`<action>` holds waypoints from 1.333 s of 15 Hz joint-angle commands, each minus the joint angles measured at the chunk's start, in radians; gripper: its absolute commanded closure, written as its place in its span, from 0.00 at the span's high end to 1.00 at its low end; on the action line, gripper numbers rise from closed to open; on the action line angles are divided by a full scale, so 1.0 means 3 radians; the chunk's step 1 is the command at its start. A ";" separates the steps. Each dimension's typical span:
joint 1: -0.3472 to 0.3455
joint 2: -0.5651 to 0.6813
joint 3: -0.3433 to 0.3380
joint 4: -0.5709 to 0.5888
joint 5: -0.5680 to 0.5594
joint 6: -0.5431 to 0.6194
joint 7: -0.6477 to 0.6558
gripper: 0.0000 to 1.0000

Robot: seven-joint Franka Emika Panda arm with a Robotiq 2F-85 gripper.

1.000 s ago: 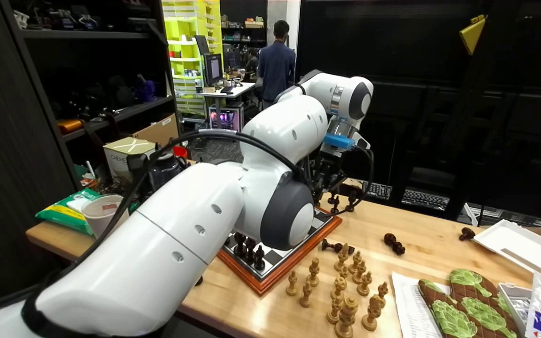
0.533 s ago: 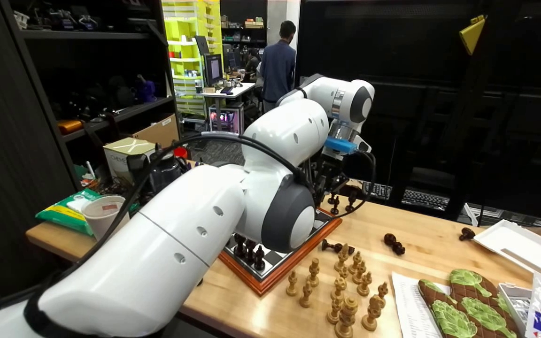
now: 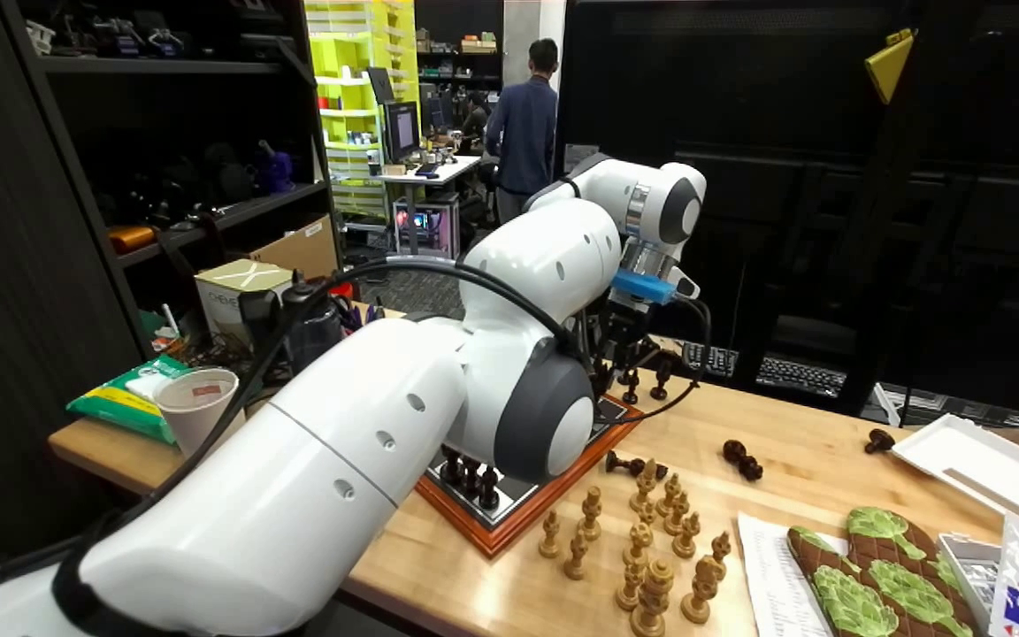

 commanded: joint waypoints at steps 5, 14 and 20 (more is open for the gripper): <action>0.0016 0.0041 -0.0024 0.0085 -0.0106 0.0164 -0.0262 0.06; 0.0027 0.0026 -0.0033 0.0066 -0.0142 0.0270 -0.0356 0.06; 0.0022 0.0007 -0.0029 0.0032 -0.0156 0.0403 -0.0377 0.06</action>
